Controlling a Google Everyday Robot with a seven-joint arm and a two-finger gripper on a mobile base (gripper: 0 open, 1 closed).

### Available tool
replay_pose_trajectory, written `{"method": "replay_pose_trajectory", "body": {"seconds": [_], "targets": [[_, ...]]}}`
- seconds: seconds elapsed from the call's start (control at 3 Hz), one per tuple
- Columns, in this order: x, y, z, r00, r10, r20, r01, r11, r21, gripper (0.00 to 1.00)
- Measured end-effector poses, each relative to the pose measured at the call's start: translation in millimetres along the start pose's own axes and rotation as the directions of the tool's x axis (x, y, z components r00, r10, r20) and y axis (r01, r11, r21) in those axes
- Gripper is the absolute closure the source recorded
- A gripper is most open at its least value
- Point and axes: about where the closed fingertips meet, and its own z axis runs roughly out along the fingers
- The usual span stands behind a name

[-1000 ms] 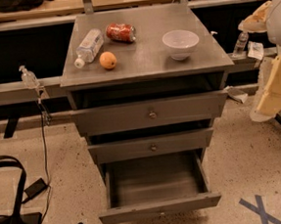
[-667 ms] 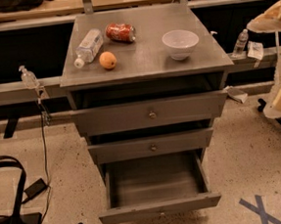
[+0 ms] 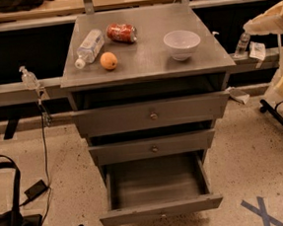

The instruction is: Close bottom drawer

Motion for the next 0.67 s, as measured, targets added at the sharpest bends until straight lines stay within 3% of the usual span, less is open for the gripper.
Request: {"method": "replay_pose_trajectory", "body": {"seconds": [0.67], "targets": [[-6,1,12,1.0,-0.008,0.015,0.009,0.9998,-0.016,0.0]]}}
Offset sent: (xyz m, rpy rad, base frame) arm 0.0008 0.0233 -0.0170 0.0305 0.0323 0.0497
